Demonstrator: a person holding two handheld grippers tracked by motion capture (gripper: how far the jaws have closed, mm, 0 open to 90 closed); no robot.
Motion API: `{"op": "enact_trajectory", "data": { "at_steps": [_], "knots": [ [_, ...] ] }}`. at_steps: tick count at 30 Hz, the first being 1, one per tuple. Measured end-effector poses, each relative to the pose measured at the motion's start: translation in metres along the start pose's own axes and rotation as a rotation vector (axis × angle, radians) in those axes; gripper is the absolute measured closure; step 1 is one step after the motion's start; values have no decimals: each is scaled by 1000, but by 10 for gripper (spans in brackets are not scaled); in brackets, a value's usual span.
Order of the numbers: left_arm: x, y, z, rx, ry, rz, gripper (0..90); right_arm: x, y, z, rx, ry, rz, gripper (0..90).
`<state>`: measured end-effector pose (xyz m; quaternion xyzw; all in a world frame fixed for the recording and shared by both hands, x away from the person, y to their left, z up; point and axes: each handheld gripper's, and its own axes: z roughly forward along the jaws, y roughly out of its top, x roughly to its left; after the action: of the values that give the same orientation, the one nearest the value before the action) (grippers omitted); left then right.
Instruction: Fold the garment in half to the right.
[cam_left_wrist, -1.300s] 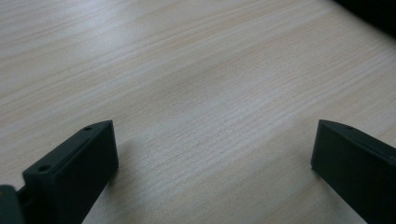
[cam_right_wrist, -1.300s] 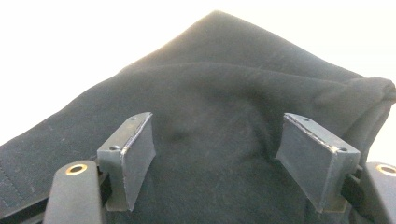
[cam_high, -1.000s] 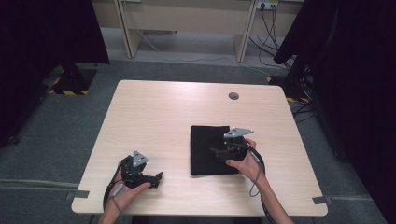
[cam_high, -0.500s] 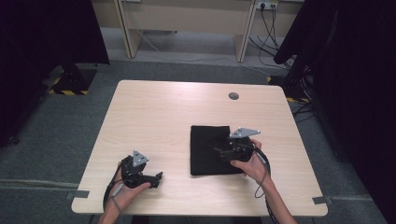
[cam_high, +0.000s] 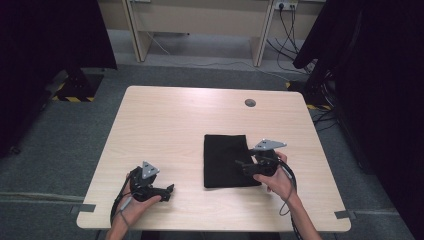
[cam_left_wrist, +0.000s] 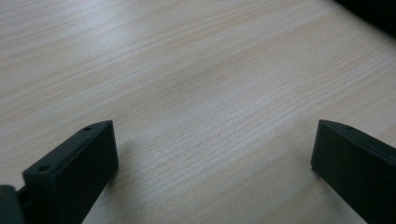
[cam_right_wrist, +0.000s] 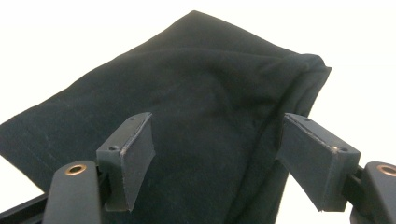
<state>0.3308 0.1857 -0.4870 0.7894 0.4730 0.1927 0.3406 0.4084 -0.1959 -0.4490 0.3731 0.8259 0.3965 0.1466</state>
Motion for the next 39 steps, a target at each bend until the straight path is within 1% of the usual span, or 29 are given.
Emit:
{"op": "enact_trajectory", "data": {
  "at_steps": [8,15,20,28,32,39],
  "knots": [
    [0,0,0,1,0,-1,0,-5,-9,-7,3,-2,10,267],
    [0,0,0,2,1,-1,0,-7,-15,-16,-14,-2,23,259],
    [0,0,0,2,1,-1,0,-8,-19,-20,-17,0,26,255],
    [0,0,0,1,2,-3,0,-8,-28,-25,-5,-1,28,238],
    [0,0,0,0,3,-3,0,-9,-32,-27,-4,-5,18,230],
    [0,0,0,1,3,-3,0,-10,-41,-31,6,-3,26,212]
  ]
}}
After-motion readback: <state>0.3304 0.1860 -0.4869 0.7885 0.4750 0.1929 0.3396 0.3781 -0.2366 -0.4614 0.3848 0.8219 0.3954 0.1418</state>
